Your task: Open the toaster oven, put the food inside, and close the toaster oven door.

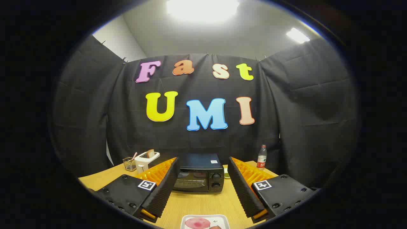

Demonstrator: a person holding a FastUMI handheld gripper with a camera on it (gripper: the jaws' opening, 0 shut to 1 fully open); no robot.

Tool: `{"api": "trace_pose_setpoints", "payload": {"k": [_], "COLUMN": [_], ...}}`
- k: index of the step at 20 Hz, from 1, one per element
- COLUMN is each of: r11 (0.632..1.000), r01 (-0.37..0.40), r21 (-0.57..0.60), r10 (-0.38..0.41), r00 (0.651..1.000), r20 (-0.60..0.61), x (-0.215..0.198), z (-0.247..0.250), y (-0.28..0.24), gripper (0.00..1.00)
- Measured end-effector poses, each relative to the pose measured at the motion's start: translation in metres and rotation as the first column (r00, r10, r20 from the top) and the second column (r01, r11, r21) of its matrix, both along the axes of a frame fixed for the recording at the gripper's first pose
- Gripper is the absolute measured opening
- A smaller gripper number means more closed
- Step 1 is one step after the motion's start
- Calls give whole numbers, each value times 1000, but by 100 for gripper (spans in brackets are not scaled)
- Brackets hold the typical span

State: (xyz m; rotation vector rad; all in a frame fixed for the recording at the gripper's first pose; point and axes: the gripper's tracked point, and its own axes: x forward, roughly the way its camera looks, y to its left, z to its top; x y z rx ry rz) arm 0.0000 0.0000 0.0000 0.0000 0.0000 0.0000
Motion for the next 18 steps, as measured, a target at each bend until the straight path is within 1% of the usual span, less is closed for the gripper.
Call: {"api": "trace_pose_setpoints", "payload": {"k": [9, 18], "r11": [998, 998], "r01": [-53, -58], "r21": [-29, -9], "r10": [53, 58], "r00": [998, 998], "r20": [-18, -24], "x": [-3, 4], "z": [-9, -12], "y": [26, 29], "gripper": [96, 96]}}
